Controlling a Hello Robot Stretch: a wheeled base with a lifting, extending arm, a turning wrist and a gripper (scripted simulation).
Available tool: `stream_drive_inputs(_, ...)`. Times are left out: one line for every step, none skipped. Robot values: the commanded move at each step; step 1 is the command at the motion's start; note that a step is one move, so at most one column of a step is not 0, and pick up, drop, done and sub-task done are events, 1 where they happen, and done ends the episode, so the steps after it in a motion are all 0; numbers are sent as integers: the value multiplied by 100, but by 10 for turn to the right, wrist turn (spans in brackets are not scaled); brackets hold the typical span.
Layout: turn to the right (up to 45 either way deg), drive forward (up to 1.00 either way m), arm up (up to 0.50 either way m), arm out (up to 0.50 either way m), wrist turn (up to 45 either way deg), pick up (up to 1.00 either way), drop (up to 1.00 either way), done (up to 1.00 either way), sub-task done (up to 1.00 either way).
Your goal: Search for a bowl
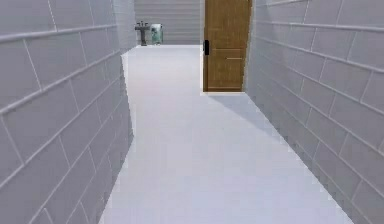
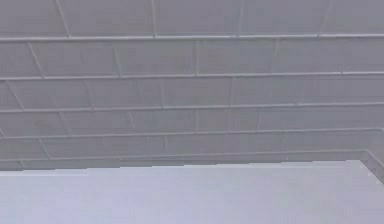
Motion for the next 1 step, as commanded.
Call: stream_drive_inputs(0, 100, 0, 0, 0, 0, 0, 0, 0)
